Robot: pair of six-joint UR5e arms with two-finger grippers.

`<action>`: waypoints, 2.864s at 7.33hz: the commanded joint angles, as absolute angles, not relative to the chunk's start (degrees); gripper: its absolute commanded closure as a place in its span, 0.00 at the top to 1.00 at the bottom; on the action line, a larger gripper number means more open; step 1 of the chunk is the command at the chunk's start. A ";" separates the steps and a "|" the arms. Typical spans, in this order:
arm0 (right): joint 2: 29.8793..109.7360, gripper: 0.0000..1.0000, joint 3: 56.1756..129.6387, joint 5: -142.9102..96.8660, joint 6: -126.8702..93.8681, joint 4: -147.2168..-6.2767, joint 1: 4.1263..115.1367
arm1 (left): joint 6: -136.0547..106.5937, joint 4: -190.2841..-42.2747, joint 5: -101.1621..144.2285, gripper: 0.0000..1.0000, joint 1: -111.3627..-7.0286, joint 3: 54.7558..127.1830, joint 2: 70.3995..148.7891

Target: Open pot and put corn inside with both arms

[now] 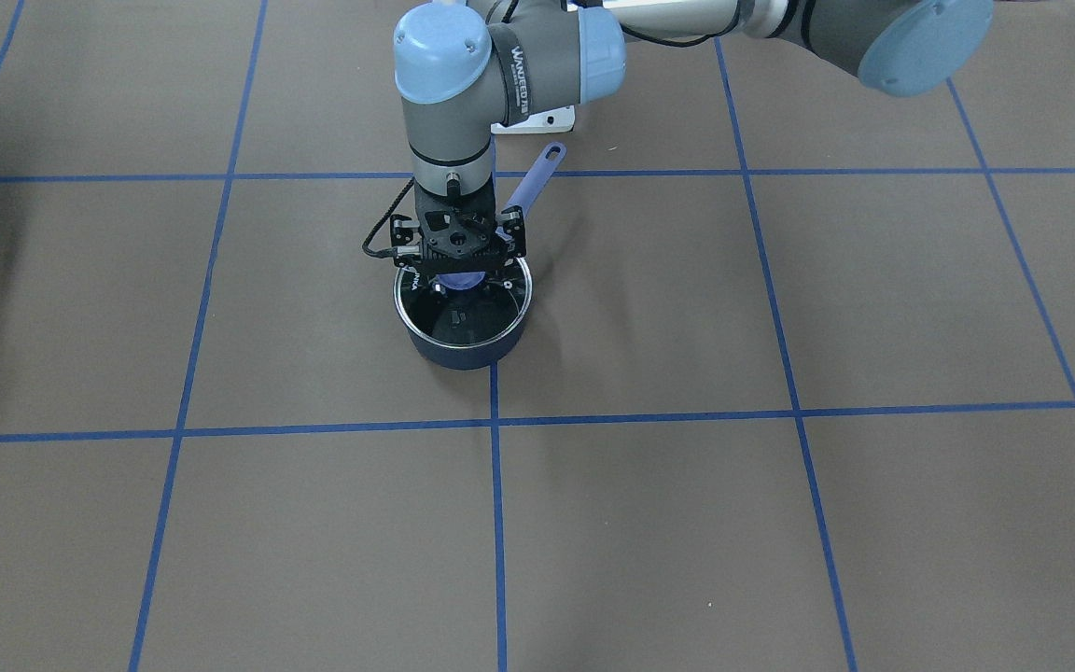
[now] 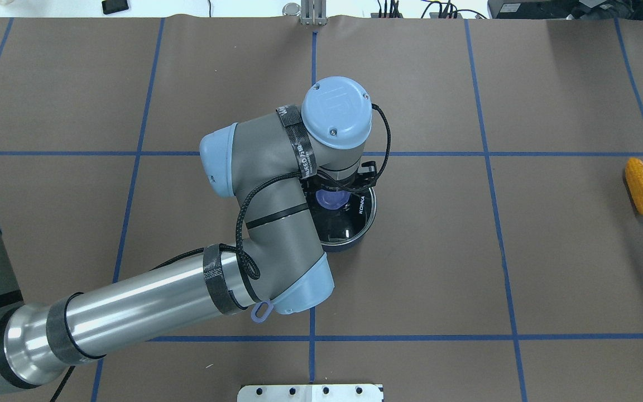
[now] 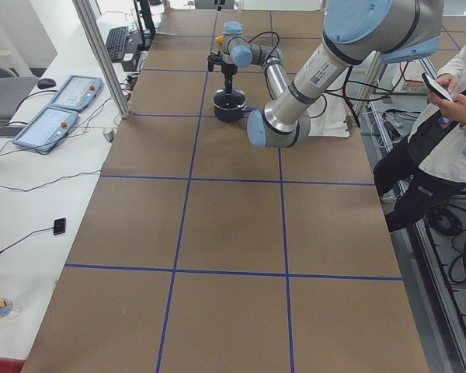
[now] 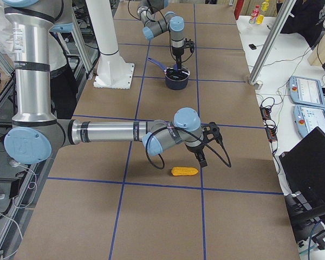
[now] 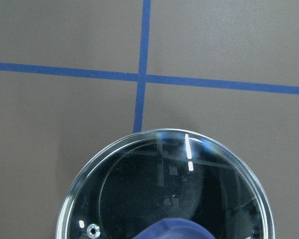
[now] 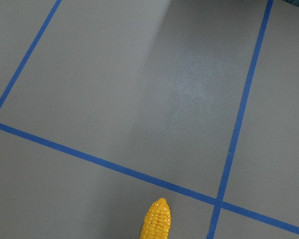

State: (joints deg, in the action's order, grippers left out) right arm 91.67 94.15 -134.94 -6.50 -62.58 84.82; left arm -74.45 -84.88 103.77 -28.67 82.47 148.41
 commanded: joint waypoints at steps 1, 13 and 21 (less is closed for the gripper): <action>91.67 1.00 94.13 -134.91 -6.50 -62.58 84.81 | -74.44 -85.43 103.45 0.69 -28.65 82.26 148.36; 91.67 1.00 94.04 -134.82 -6.50 -62.58 84.11 | -42.60 -68.90 111.86 0.00 -43.82 126.97 116.33; 91.67 1.00 94.04 -134.74 -6.50 -62.58 83.50 | -15.03 -118.55 120.23 0.00 -56.51 109.42 78.49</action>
State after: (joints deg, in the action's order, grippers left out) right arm 91.67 94.04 -134.67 -6.53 -62.58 83.55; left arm -15.79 -105.41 119.66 -56.44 118.17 81.22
